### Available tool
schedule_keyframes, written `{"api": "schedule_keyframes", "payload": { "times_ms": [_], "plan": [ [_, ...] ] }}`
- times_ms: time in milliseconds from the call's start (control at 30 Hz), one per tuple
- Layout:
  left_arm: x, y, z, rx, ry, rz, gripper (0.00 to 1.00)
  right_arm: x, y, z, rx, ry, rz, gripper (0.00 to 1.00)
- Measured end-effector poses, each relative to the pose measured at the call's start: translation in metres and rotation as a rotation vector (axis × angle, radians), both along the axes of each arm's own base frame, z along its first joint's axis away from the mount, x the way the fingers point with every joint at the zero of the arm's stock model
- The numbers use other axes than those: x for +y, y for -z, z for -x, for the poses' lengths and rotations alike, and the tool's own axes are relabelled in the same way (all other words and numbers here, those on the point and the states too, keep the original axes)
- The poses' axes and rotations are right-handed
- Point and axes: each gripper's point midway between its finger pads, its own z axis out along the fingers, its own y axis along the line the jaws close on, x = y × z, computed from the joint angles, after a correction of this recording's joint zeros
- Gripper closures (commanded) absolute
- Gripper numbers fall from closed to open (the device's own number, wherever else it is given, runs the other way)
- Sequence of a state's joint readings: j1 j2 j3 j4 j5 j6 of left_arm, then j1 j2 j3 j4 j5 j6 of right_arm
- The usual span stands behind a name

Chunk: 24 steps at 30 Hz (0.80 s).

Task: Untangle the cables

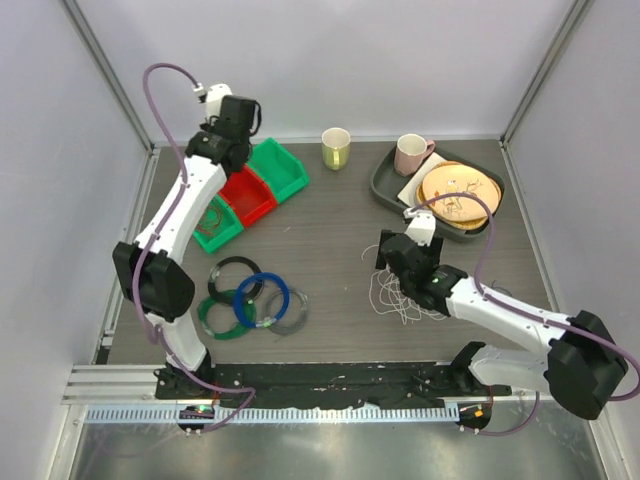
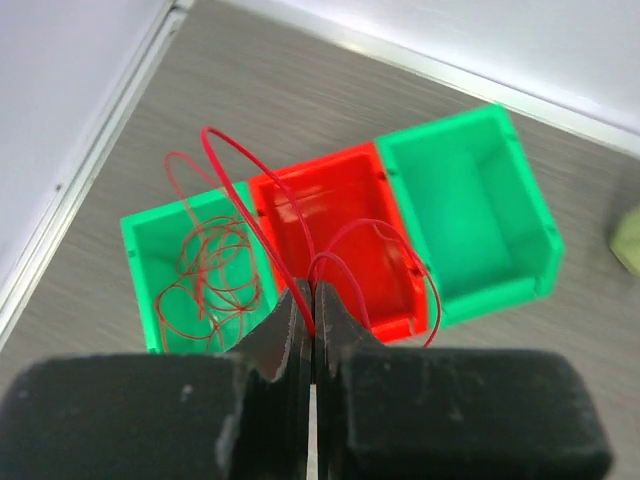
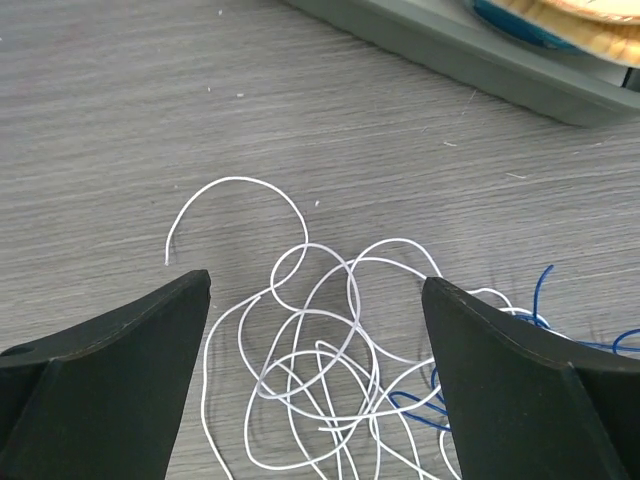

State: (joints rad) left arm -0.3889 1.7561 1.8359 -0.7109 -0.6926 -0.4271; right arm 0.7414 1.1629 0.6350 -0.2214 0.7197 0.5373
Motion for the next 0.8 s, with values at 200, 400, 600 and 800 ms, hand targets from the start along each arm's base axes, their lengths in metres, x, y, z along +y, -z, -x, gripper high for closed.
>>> {"api": "schedule_keyframes", "payload": {
  "times_ms": [200, 400, 600, 800],
  "plan": [
    [0.088, 0.023, -0.008, 0.04, -0.284, 0.1, 1.0, -0.004, -0.033, 0.002, -0.099, 0.018, -0.094, 0.06],
    [0.122, 0.025, 0.003, 0.031, -0.42, 0.091, 0.96, -0.01, -0.044, 0.007, -0.158, 0.027, -0.14, 0.07],
    [0.129, 0.033, 0.005, 0.071, -0.446, 0.054, 0.98, -0.012, -0.042, 0.007, -0.158, 0.03, -0.132, 0.07],
    [0.135, 0.057, -0.019, 0.188, -0.442, 0.019, 1.0, -0.011, -0.032, 0.006, -0.128, 0.027, -0.101, 0.07]
  ]
}}
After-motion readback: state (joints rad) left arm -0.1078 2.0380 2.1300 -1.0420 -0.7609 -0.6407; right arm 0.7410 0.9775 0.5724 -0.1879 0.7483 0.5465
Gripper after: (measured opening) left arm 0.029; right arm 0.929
